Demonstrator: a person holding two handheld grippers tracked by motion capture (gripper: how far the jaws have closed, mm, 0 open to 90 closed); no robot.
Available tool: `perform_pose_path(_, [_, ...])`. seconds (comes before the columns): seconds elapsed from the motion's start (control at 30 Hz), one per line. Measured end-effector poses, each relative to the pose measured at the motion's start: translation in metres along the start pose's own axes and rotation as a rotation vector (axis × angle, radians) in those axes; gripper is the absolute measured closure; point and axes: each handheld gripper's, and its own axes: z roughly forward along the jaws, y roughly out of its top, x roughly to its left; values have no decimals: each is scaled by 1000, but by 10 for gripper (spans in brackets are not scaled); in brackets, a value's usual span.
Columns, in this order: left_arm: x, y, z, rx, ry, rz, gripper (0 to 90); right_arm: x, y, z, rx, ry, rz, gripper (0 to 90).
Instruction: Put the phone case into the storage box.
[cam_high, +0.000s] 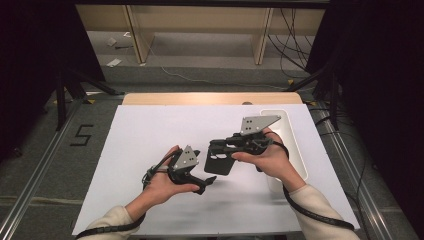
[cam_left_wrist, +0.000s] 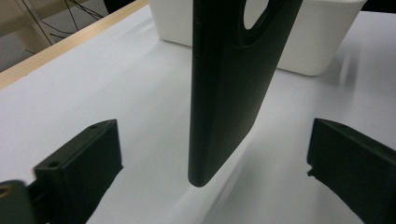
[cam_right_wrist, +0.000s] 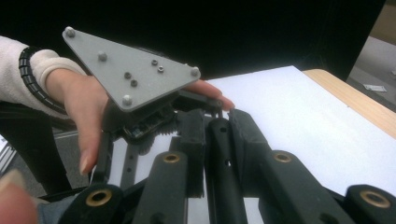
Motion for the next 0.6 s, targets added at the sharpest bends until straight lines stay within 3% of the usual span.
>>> perform_pose_path(0.6, [0,-4,5,2,-85,21,468,5,1,6,-2,53,9,777])
